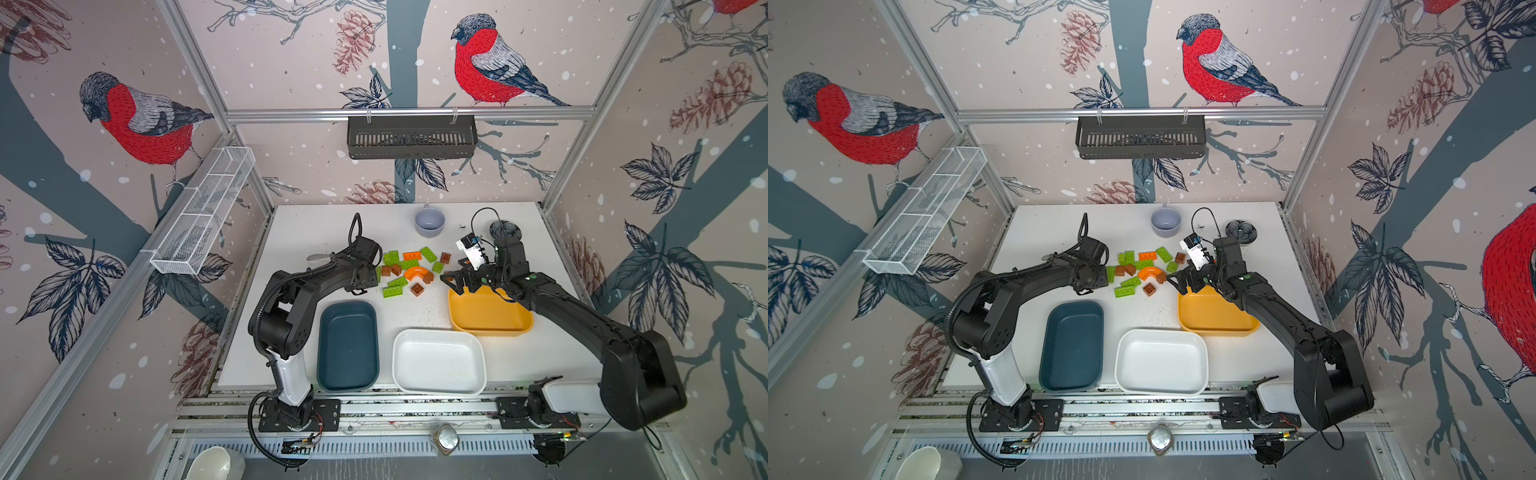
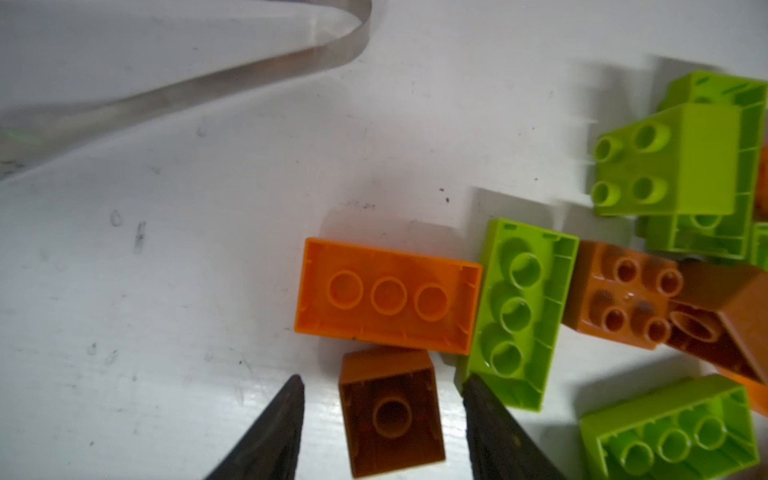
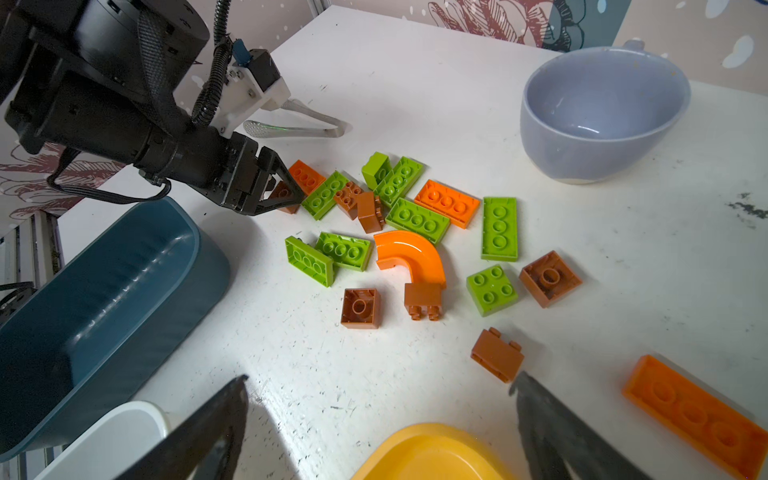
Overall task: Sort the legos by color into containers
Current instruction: 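Reach the left gripper to a brown brick while the right arm moves over the pile, then lift the brown brick with the left gripper and drop it into the teal tray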
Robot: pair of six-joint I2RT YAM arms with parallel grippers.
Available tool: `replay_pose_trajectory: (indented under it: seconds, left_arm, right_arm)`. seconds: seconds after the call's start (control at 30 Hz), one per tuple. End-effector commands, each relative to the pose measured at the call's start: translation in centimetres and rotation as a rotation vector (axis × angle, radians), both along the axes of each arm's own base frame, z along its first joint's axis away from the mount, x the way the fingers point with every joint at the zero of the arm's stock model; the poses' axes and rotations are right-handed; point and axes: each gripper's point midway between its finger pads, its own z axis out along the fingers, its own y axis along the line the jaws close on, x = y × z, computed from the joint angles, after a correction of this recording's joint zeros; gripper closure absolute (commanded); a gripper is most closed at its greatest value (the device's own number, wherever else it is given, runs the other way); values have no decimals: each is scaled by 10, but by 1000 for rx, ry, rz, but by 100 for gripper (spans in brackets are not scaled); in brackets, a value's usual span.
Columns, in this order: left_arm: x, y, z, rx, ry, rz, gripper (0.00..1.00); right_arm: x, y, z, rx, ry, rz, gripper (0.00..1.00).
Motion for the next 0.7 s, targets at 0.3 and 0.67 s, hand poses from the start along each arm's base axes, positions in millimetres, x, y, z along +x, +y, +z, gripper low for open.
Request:
replay_pose_trajectory:
  seconds: [0.3, 0.67]
  left_arm:
    - [3, 7, -9, 42, 18, 42, 57]
    - [2, 6, 22, 46, -7, 1, 67]
  right_arm:
    - [1, 3, -5, -23, 5, 34, 1]
    - [4, 3, -3, -31, 0, 32, 1]
